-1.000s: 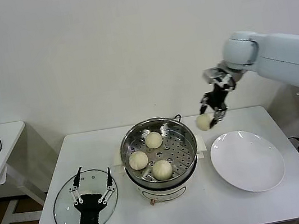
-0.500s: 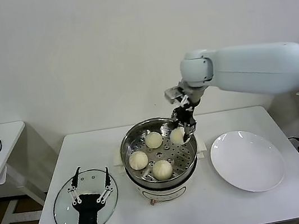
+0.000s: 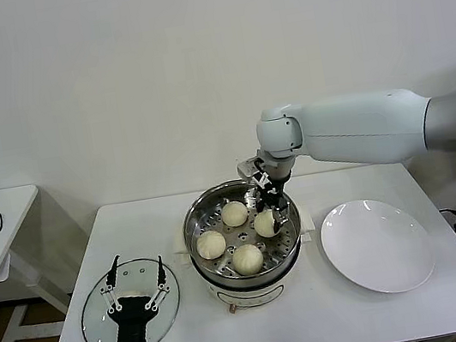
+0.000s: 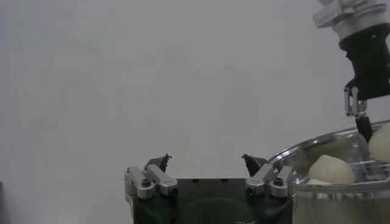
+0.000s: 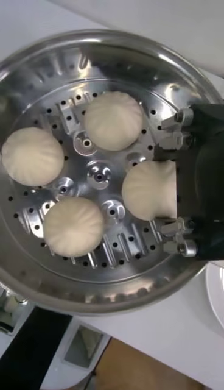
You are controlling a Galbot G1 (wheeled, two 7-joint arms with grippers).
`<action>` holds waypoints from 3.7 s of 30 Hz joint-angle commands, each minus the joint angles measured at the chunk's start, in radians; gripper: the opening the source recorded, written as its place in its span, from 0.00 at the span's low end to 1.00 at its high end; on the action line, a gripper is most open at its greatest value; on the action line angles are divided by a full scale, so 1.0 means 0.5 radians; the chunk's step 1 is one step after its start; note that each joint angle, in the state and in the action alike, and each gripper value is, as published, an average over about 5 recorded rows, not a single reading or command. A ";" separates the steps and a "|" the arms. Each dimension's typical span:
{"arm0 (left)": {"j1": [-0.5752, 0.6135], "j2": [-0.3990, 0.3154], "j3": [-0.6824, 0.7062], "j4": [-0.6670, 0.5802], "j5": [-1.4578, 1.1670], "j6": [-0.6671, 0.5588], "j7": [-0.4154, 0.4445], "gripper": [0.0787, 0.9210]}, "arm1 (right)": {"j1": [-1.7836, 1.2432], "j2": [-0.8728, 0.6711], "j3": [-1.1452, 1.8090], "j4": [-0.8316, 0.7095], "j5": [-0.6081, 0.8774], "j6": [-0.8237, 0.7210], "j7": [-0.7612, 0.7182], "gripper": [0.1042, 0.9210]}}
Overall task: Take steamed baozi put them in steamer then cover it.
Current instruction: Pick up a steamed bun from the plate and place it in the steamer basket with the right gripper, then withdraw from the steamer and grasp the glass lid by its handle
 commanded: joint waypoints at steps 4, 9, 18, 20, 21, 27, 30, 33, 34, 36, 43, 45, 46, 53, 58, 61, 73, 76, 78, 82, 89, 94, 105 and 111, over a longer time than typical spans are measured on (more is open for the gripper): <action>0.005 -0.001 -0.010 -0.001 0.000 -0.004 -0.004 0.88 | -0.076 0.035 -0.012 -0.034 -0.069 -0.012 0.055 0.71; 0.005 -0.004 -0.015 -0.007 0.005 0.003 -0.010 0.88 | -0.080 0.021 0.005 -0.023 -0.063 -0.009 0.082 0.78; 0.003 0.005 -0.033 0.000 0.061 0.040 -0.040 0.88 | -0.035 -0.190 0.215 0.162 -0.063 0.028 0.103 0.88; -0.004 0.011 -0.037 0.007 0.089 0.062 -0.055 0.88 | -0.072 -0.298 0.377 0.219 -0.043 0.067 0.154 0.88; -0.008 0.014 -0.039 0.012 0.105 0.073 -0.065 0.88 | -0.098 -0.360 0.464 0.248 -0.031 0.102 0.204 0.88; -0.039 0.045 -0.060 0.061 0.199 0.130 -0.129 0.88 | -0.389 -0.761 0.892 0.483 0.187 0.424 1.262 0.88; -0.052 0.068 -0.072 0.085 0.224 0.135 -0.147 0.88 | -0.741 -0.922 1.247 0.601 0.223 0.559 1.915 0.88; -0.062 0.086 -0.082 0.099 0.240 0.132 -0.157 0.88 | -1.244 -1.020 1.724 0.697 0.213 0.691 2.356 0.88; -0.064 0.091 -0.084 0.104 0.246 0.133 -0.162 0.88 | -1.397 -1.036 1.869 0.719 0.209 0.748 2.488 0.88; -0.067 0.100 -0.090 0.118 0.271 0.121 -0.168 0.88 | -1.715 -1.048 2.160 0.739 0.169 0.895 2.701 0.88; -0.069 0.135 -0.135 0.215 0.492 0.040 -0.173 0.88 | -2.678 -0.846 3.129 0.671 -0.066 1.218 2.879 0.88; -0.069 0.144 -0.160 0.260 0.597 -0.009 -0.178 0.88 | -2.901 -0.732 3.374 0.644 -0.126 1.260 2.854 0.88; -0.066 0.152 -0.173 0.283 0.642 -0.034 -0.181 0.88 | -3.002 -0.678 3.476 0.631 -0.150 1.282 2.837 0.88; -0.027 0.213 -0.294 0.442 0.982 -0.115 -0.229 0.88 | -3.508 -0.295 3.954 0.597 -0.217 1.399 2.643 0.88; 0.024 0.236 -0.408 0.585 1.395 -0.085 -0.248 0.88 | -3.683 -0.173 4.123 0.578 -0.226 1.449 2.572 0.88; 0.054 0.246 -0.455 0.659 1.604 -0.055 -0.252 0.88 | -3.744 -0.140 4.159 0.575 -0.229 1.466 2.544 0.88; -0.069 0.229 -0.439 0.946 2.143 -0.088 -0.519 0.88 | -3.804 -0.053 4.121 0.567 -0.301 1.460 2.500 0.88; -0.111 0.224 -0.407 0.996 2.179 -0.055 -0.556 0.88 | -3.802 -0.035 4.108 0.560 -0.316 1.456 2.497 0.88; -0.138 0.214 -0.407 1.013 2.213 -0.029 -0.573 0.88 | -3.804 -0.027 4.099 0.561 -0.324 1.452 2.492 0.88; -0.182 0.210 -0.402 1.041 2.264 0.010 -0.582 0.88 | -3.815 -0.018 4.085 0.556 -0.337 1.447 2.486 0.88; -0.249 0.225 -0.368 1.101 2.279 0.051 -0.575 0.88 | -3.829 -0.001 4.086 0.534 -0.347 1.452 2.472 0.88; -0.304 0.230 -0.342 1.138 2.283 0.075 -0.567 0.88 | -3.842 0.006 4.084 0.524 -0.350 1.456 2.461 0.88; -0.390 0.243 -0.309 1.149 2.277 0.139 -0.511 0.88 | -3.848 0.025 4.085 0.516 -0.365 1.460 2.452 0.88; -0.425 0.248 -0.284 1.159 2.269 0.174 -0.480 0.88 | -3.847 0.029 4.085 0.516 -0.372 1.460 2.451 0.88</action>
